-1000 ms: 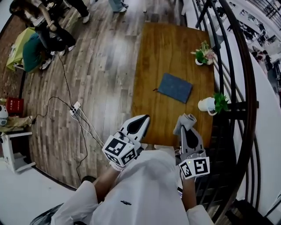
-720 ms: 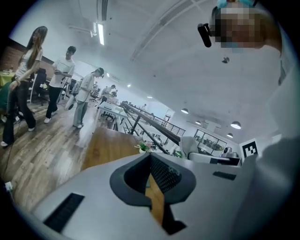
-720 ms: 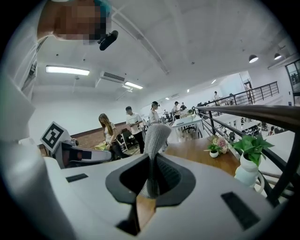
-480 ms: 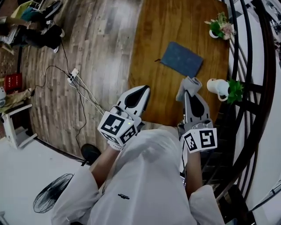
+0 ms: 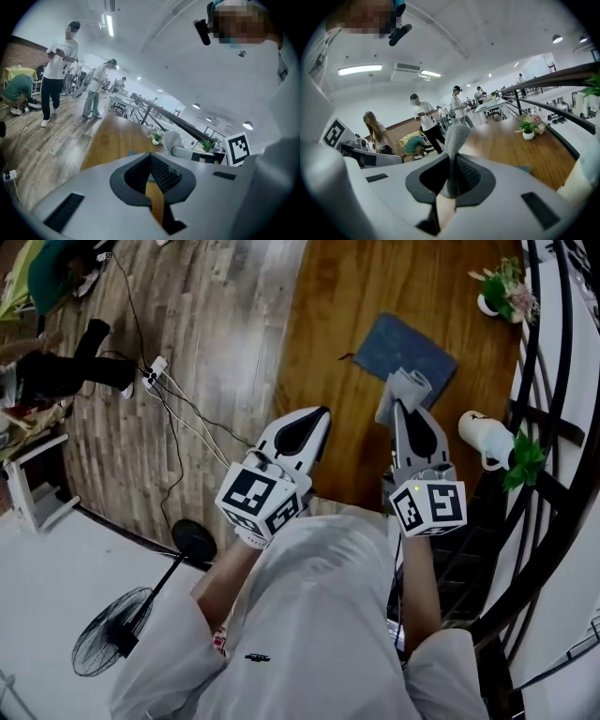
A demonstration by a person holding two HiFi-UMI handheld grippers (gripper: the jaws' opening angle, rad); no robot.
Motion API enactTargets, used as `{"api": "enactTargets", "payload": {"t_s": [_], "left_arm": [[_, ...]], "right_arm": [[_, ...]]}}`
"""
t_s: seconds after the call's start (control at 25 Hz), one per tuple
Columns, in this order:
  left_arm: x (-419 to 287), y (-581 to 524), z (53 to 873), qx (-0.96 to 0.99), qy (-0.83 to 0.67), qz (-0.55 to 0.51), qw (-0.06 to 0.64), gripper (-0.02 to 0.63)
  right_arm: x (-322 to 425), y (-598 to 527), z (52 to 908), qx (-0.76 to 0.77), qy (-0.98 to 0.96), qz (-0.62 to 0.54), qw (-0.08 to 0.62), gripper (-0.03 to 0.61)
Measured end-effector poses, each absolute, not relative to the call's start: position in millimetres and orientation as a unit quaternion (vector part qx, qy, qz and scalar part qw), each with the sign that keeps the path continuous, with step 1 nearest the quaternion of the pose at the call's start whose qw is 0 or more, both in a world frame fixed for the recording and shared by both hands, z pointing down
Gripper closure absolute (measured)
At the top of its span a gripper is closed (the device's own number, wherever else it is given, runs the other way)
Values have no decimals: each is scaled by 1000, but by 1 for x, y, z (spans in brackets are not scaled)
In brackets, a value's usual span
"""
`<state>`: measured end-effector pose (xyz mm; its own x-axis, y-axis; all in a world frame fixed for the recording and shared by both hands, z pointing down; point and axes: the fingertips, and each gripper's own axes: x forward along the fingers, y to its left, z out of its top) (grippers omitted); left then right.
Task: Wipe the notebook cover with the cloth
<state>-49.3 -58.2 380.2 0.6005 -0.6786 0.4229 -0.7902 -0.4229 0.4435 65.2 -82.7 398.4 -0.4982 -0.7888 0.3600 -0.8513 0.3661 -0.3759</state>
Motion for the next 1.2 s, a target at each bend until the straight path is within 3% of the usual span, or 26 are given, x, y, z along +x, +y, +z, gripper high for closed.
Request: {"api": "enactTargets", "payload": {"t_s": [1.2], "left_arm": [[-41, -118, 494, 803, -457, 124, 361, 597]], "right_arm": [[36, -166, 560, 514, -754, 403, 80, 543]]}}
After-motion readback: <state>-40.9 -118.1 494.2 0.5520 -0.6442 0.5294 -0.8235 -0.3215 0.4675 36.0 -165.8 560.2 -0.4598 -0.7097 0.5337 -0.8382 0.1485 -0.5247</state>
